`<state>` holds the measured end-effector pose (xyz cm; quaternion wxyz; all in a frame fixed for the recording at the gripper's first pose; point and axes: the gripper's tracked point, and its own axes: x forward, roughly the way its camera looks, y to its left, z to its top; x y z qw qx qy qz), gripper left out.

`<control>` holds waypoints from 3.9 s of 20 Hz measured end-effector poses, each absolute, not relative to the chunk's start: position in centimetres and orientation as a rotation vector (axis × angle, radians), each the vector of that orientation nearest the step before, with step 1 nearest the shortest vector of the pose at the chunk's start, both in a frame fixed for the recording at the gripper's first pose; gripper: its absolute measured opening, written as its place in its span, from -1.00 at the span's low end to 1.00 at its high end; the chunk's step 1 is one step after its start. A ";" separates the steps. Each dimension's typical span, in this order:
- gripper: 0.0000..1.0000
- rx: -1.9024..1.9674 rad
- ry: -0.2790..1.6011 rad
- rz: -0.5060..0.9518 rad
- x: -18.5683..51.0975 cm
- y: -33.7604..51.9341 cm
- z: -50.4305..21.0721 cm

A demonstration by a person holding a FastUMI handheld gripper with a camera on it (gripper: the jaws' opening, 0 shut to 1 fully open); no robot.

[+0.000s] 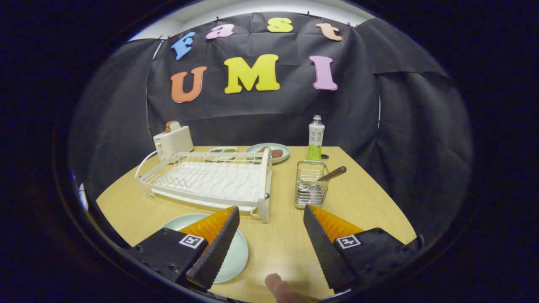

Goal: Take the plate from the dish rack, then take the spoon from the basket and place it into the plate.

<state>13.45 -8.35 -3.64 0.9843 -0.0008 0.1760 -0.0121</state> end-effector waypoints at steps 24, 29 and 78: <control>0.93 0.140 0.210 -0.130 27.2 -17.8 -2.5; 0.11 0.088 0.244 -0.155 29.5 -18.3 -3.7; -0.54 0.009 0.216 0.063 18.4 4.6 -2.4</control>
